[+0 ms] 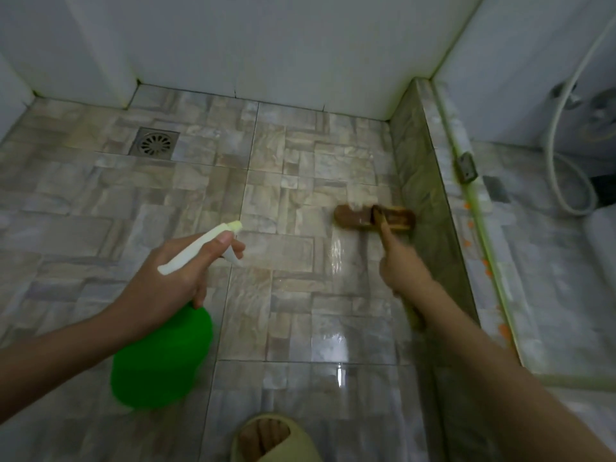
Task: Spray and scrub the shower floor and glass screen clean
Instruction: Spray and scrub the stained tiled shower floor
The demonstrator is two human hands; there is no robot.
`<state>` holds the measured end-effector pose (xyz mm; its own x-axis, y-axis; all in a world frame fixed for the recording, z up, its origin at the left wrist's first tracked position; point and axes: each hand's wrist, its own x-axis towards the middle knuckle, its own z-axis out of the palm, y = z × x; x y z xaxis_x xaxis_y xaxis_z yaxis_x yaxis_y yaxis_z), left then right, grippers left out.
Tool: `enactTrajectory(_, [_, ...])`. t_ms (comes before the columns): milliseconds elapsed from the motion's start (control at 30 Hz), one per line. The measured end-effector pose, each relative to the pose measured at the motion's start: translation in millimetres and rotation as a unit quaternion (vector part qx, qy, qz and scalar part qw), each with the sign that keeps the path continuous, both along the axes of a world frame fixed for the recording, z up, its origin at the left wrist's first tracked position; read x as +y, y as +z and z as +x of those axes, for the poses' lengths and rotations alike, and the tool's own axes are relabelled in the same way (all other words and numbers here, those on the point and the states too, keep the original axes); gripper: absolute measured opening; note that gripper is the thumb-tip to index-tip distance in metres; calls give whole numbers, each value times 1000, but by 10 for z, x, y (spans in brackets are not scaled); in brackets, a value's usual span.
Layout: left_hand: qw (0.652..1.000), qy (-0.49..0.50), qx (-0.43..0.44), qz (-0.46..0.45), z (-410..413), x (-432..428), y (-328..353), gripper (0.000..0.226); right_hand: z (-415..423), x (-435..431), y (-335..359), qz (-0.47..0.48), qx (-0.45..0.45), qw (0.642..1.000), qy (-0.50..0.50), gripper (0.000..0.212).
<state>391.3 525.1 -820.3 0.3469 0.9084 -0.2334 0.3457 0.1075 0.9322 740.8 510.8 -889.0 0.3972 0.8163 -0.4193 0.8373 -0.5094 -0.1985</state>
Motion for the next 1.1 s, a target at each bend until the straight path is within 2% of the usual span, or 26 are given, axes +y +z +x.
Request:
enactTrajectory(67, [1000, 12, 5, -3, -9, 83, -2, 61, -176, -455, 14, -17, 1, 1000, -6, 85])
enactTrajectory(133, [1000, 26, 9, -9, 0, 158, -2, 64, -242, -503, 44, -36, -4, 999, -3, 86])
enactTrajectory(300, [998, 55, 14, -21, 144, 390, -89, 54, 155, 1022, 18, 41, 29, 998, -26, 81])
enactTrajectory(400, [998, 66, 15, -15, 185, 506, -137, 59, 229, 1439, -28, 29, 4, 1000, -4, 82])
enactTrajectory(500, [997, 71, 23, -5, 174, 619, -100, 61, -87, 902, -35, 17, 3, 1000, 18, 83])
enactTrajectory(600, [995, 95, 7, -8, 102, 686, -4, 46, -556, 249, 13, -35, 28, 996, 78, 93])
enactTrajectory(700, [996, 87, 13, -17, -65, 771, 105, 35, -740, 637, -53, -14, 7, 990, 144, 93])
enactTrajectory(833, [996, 80, 36, -11, -343, 817, 136, 62, -771, 1574, -104, 19, 17, 989, 148, 85])
enactTrajectory(933, [997, 69, 39, -12, -531, 820, 167, 65, -920, 1294, -12, -15, 9, 990, 139, 82])
enactTrajectory(1033, [997, 70, 22, -27, -650, 801, 170, 52, -1194, 572, 69, -75, 20, 984, 162, 86])
enactTrajectory(1100, [996, 87, 6, -36, -683, 802, 128, 44, -1312, 675, 35, -67, -17, 977, 201, 86])
